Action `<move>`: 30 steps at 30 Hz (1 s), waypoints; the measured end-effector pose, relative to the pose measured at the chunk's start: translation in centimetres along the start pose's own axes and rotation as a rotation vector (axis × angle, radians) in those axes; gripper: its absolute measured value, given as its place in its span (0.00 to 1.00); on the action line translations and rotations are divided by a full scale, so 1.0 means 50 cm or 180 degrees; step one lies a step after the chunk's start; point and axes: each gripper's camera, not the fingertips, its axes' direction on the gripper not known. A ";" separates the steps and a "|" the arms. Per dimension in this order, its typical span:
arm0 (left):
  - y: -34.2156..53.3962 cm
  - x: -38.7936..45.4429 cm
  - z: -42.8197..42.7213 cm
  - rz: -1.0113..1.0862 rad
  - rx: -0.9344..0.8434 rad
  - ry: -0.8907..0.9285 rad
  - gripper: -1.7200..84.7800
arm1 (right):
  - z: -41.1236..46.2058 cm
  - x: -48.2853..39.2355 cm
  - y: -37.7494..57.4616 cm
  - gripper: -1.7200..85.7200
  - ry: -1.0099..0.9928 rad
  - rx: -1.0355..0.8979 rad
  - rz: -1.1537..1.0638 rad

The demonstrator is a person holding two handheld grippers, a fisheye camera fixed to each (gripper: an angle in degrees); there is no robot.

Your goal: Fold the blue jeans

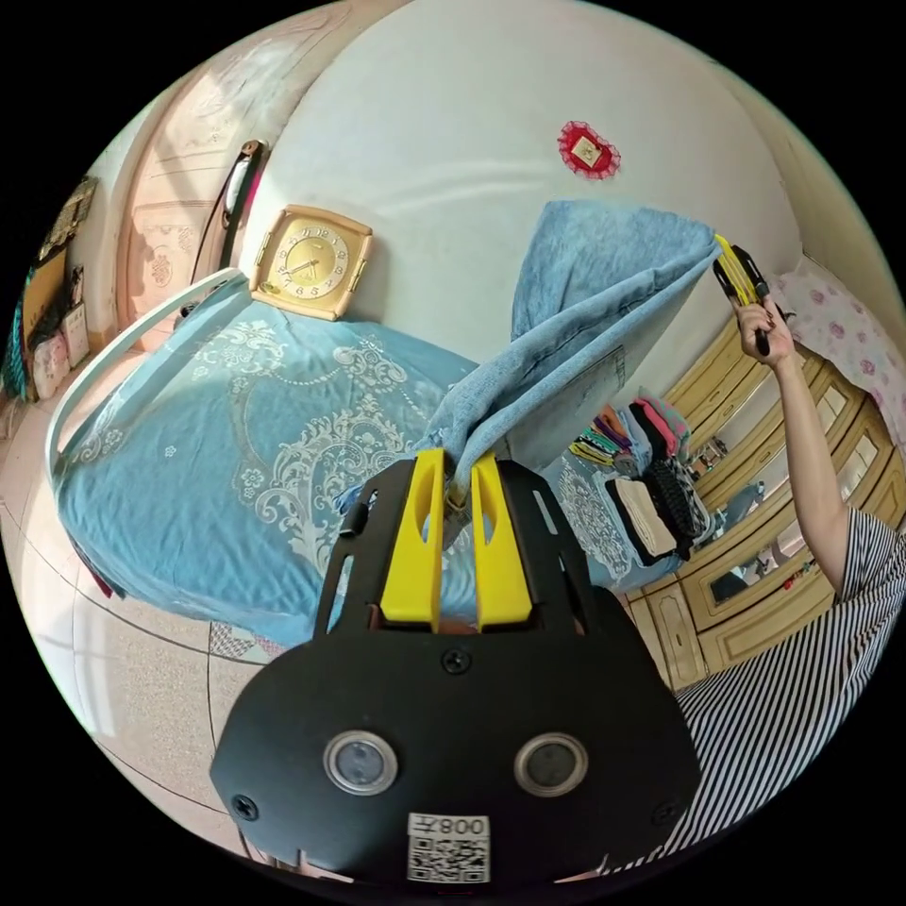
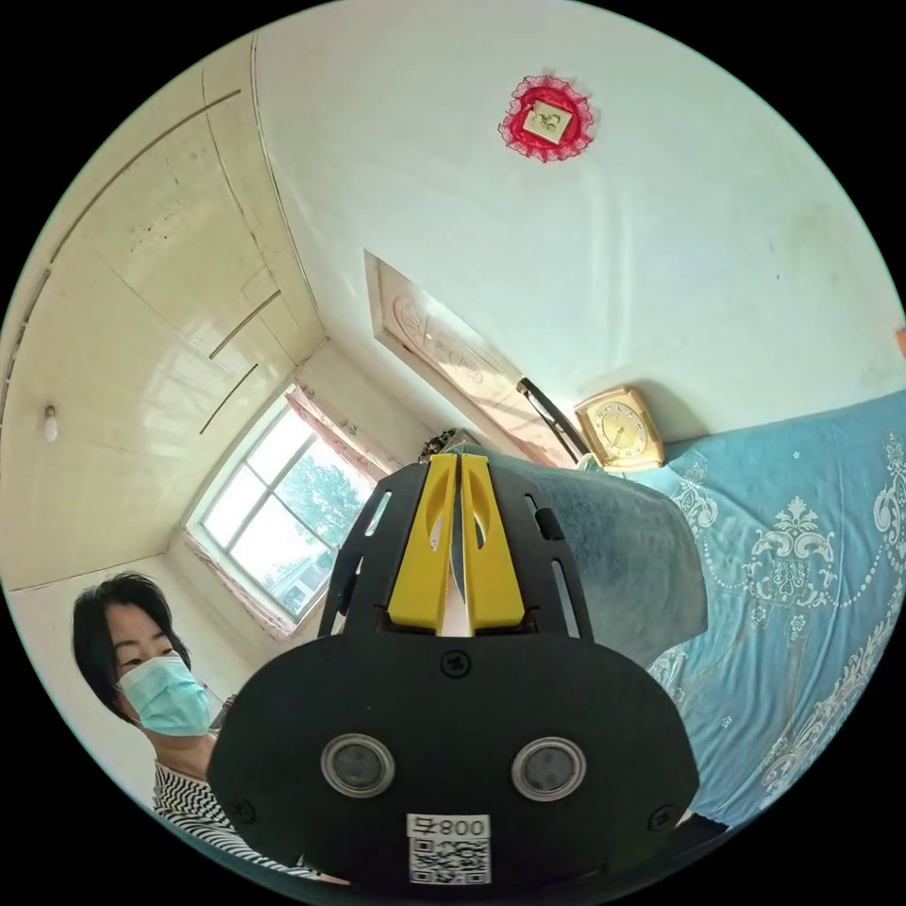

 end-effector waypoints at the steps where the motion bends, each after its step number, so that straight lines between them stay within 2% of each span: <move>1: -0.004 -0.016 -0.021 0.0043 0.0030 -0.0063 0.06 | 0.009 0.019 0.002 0.02 -0.0004 0.0027 0.0029; 9: -0.060 -0.076 -0.123 0.0518 0.0295 -0.0433 0.05 | 0.004 0.142 0.025 0.02 -0.0018 0.0374 0.0089; 15: -0.065 -0.122 -0.175 0.0926 0.0370 -0.0568 0.04 | -0.042 0.258 0.148 0.02 0.0146 0.0503 0.0157; 18: -0.024 -0.172 -0.143 0.0947 0.0006 -0.0624 0.05 | -0.043 0.377 0.271 0.02 0.0510 0.0284 0.0658; 20: 0.038 -0.240 -0.055 0.0748 -0.0709 -0.0497 0.07 | -0.033 0.518 0.393 0.02 0.1168 -0.0151 0.1375; 22: 0.095 -0.300 0.027 0.0369 -0.1456 -0.0334 0.08 | -0.035 0.626 0.491 0.02 0.1246 -0.0377 0.1990; 23: 0.130 -0.331 0.061 0.0178 -0.1790 -0.0280 0.08 | -0.043 0.679 0.548 0.02 0.1083 -0.0319 0.2448; 25: 0.167 -0.357 0.079 0.0003 -0.1981 -0.0241 0.09 | -0.034 0.709 0.595 0.02 0.0999 -0.0334 0.2681; 30: 0.187 -0.411 0.052 -0.0259 -0.1786 -0.0252 0.09 | 0.005 0.718 0.579 0.02 0.1458 -0.0574 0.2407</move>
